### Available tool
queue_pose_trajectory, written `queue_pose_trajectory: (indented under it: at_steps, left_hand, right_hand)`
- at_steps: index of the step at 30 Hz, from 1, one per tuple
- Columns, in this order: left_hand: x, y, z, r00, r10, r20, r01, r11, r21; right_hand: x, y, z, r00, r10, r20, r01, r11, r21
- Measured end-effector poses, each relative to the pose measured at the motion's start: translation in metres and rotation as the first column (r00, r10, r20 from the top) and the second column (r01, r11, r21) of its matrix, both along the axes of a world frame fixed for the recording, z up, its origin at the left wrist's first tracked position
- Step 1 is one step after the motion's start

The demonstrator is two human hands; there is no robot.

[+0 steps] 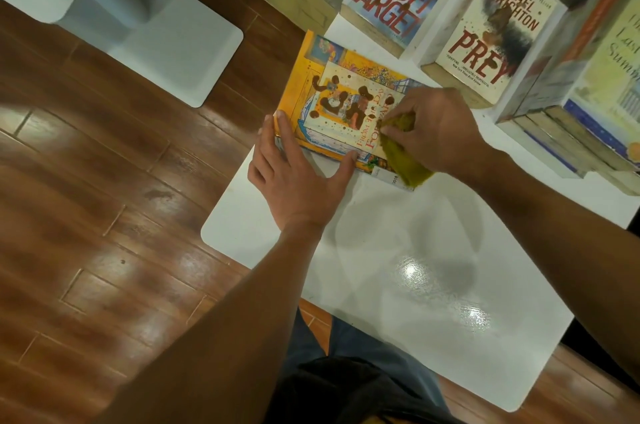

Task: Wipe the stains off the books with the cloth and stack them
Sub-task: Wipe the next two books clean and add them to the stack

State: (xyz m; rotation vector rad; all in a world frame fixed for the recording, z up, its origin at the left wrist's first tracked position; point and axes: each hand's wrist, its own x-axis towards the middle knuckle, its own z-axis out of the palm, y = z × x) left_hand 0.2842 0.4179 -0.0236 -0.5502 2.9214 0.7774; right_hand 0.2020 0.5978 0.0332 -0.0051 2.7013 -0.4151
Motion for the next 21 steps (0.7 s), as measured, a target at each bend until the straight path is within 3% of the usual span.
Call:
queue_pose_trajectory:
  at_steps: [4, 14, 21]
  left_hand:
    - [-0.002, -0.001, 0.0, 1.0, 0.003, 0.013, -0.004, 1.0, 0.011]
    - [-0.002, -0.002, -0.001, 1.0, 0.005, 0.025, -0.005, 1.0, 0.003]
    - [-0.001, -0.002, -0.002, 1.0, 0.004, 0.024, -0.004, 1.0, 0.012]
  right_hand:
    - [-0.029, 0.011, 0.01, 0.995, -0.09, -0.036, 0.089, 0.995, -0.044]
    - [-0.034, 0.006, -0.003, 0.993, 0.043, -0.108, -0.045, 0.999, -0.017]
    - [-0.009, -0.002, -0.005, 0.995, 0.031, -0.096, -0.035, 0.998, -0.049]
